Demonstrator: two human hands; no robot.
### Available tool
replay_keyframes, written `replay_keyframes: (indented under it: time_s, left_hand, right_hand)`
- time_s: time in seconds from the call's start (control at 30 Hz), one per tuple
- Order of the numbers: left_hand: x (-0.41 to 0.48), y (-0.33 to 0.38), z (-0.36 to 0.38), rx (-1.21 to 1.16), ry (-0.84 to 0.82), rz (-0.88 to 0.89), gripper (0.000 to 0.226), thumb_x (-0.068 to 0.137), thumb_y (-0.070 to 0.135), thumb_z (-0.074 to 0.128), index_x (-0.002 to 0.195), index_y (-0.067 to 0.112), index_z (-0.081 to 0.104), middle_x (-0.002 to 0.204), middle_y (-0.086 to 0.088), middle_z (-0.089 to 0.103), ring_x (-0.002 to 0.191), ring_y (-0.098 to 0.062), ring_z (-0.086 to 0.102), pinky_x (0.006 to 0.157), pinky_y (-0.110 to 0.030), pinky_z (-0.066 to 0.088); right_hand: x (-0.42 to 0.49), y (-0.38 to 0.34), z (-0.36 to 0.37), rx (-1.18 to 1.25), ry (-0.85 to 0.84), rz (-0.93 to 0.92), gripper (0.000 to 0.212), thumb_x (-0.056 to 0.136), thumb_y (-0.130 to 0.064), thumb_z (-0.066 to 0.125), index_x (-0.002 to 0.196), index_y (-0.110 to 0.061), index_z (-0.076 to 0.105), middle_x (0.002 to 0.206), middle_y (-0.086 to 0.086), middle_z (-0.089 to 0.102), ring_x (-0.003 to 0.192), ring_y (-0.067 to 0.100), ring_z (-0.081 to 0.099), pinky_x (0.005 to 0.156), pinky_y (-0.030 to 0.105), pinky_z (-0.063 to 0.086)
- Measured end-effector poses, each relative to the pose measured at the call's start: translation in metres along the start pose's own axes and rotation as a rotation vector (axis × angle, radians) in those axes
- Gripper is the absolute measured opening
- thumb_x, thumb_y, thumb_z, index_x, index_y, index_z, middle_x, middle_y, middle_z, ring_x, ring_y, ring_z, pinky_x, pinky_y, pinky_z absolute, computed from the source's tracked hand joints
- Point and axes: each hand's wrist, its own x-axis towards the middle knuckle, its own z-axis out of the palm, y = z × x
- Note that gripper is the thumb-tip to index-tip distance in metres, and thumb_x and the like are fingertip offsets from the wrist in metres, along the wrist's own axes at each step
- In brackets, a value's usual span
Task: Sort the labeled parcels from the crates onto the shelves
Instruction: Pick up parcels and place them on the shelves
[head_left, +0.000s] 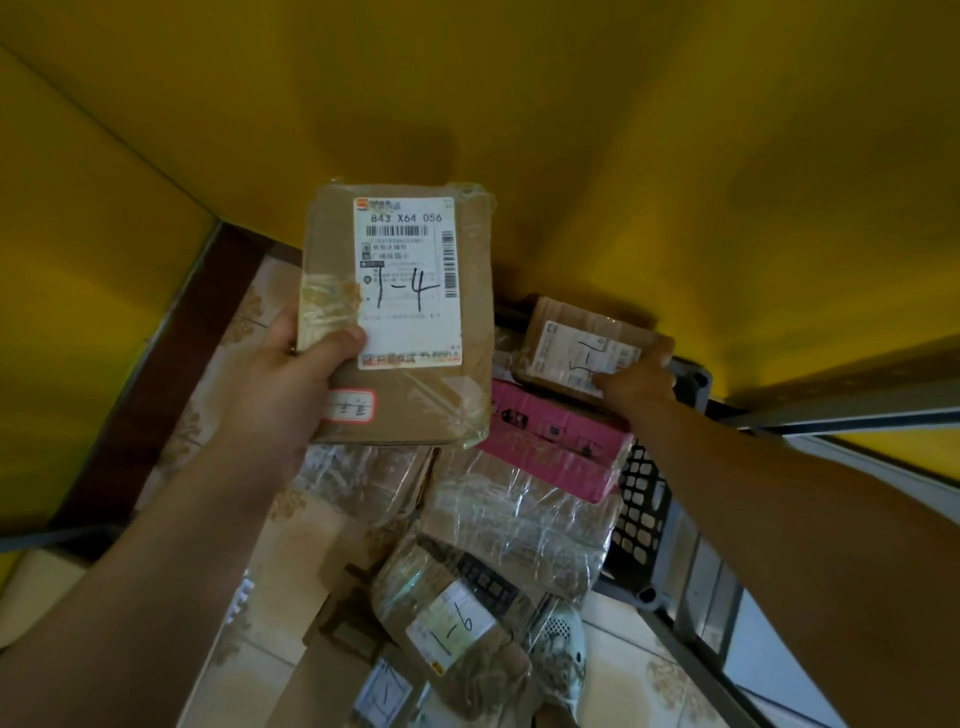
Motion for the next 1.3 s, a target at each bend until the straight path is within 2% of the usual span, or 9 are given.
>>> replay_keyframes:
  time_s: [0.2, 0.33, 0.4, 0.53, 0.67, 0.93, 1.07, 1.13, 1.3]
  left_hand:
    - [0.000, 0.002, 0.003, 0.015, -0.017, -0.013, 0.029, 0.094, 0.014, 0.057, 0.113, 0.036, 0.059, 0.096, 0.008, 0.075, 0.084, -0.016, 0.073, 0.068, -0.034, 0.057]
    - [0.001, 0.001, 0.006, 0.019, -0.022, -0.021, 0.027, 0.094, 0.015, 0.057, 0.110, 0.036, 0.060, 0.099, 0.007, 0.075, 0.085, -0.017, 0.072, 0.071, -0.036, 0.057]
    - [0.001, 0.000, 0.009, 0.029, -0.037, -0.021, 0.027, 0.094, 0.015, 0.058, 0.107, 0.038, 0.060, 0.101, 0.006, 0.074, 0.085, -0.017, 0.073, 0.071, -0.036, 0.056]
    - [-0.002, -0.002, 0.016, 0.057, -0.090, -0.012, 0.037, 0.094, 0.013, 0.057, 0.098, 0.049, 0.062, 0.104, 0.005, 0.074, 0.090, -0.020, 0.072, 0.075, -0.042, 0.056]
    - [0.000, -0.002, 0.011, 0.021, -0.031, -0.026, 0.034, 0.093, 0.013, 0.058, 0.115, 0.039, 0.058, 0.103, 0.004, 0.074, 0.086, -0.018, 0.073, 0.073, -0.038, 0.057]
    - [-0.003, -0.001, 0.016, 0.049, -0.031, -0.042, 0.028, 0.093, 0.015, 0.058, 0.104, 0.040, 0.060, 0.090, 0.011, 0.075, 0.076, -0.012, 0.073, 0.057, -0.030, 0.056]
    - [-0.004, -0.001, 0.013, 0.050, -0.058, -0.059, 0.028, 0.093, 0.015, 0.058, 0.110, 0.037, 0.060, 0.094, 0.007, 0.075, 0.079, -0.015, 0.073, 0.063, -0.032, 0.055]
    - [-0.003, -0.002, 0.014, 0.056, -0.058, -0.060, 0.028, 0.093, 0.015, 0.058, 0.112, 0.035, 0.060, 0.094, 0.006, 0.076, 0.079, -0.015, 0.073, 0.064, -0.032, 0.055]
    - [-0.001, -0.005, 0.015, 0.085, -0.025, -0.052, 0.029, 0.093, 0.015, 0.058, 0.112, 0.036, 0.060, 0.096, 0.005, 0.075, 0.082, -0.016, 0.073, 0.068, -0.034, 0.054]
  right_hand:
    - [0.003, -0.002, -0.009, 0.137, 0.078, 0.094, 0.109, 0.082, -0.040, 0.078, 0.156, -0.008, 0.004, 0.154, 0.025, 0.029, 0.134, 0.047, 0.040, 0.104, 0.055, 0.044]
    - [0.018, 0.011, -0.005, 0.209, 0.046, 0.072, 0.098, 0.058, -0.065, 0.071, 0.135, -0.007, 0.052, 0.125, 0.018, 0.059, 0.108, 0.040, 0.061, 0.087, 0.053, 0.056]
    - [0.002, 0.001, -0.008, 0.258, 0.040, 0.020, 0.070, 0.072, -0.054, 0.074, 0.122, -0.007, 0.062, 0.115, 0.014, 0.066, 0.099, 0.036, 0.066, 0.084, 0.049, 0.058]
    - [-0.008, -0.011, -0.009, 0.262, 0.007, -0.040, 0.066, 0.081, -0.043, 0.077, 0.130, -0.006, 0.053, 0.120, 0.014, 0.062, 0.106, 0.035, 0.063, 0.090, 0.047, 0.055]
    - [0.000, -0.007, -0.012, 0.409, -0.107, -0.064, 0.050, 0.084, -0.030, 0.079, 0.112, -0.013, 0.041, 0.095, 0.004, 0.051, 0.080, 0.020, 0.056, 0.081, 0.036, 0.050]
    - [-0.003, -0.003, -0.017, 0.460, -0.155, -0.125, 0.092, 0.089, -0.021, 0.074, 0.156, -0.010, 0.010, 0.150, 0.016, 0.040, 0.130, 0.035, 0.049, 0.100, 0.041, 0.047]
    - [-0.003, -0.007, -0.021, 0.496, -0.226, -0.121, 0.090, 0.080, -0.031, 0.082, 0.150, -0.007, 0.031, 0.140, 0.008, 0.053, 0.120, 0.031, 0.058, 0.097, 0.041, 0.052]
    - [-0.002, -0.007, -0.022, 0.508, -0.232, -0.119, 0.103, 0.070, -0.042, 0.086, 0.150, -0.015, 0.027, 0.140, 0.010, 0.050, 0.117, 0.031, 0.058, 0.096, 0.044, 0.053]
    - [-0.003, -0.003, -0.019, 0.554, -0.236, -0.162, 0.096, 0.085, -0.020, 0.077, 0.154, -0.017, 0.011, 0.127, 0.003, 0.044, 0.108, 0.021, 0.053, 0.088, 0.032, 0.048]
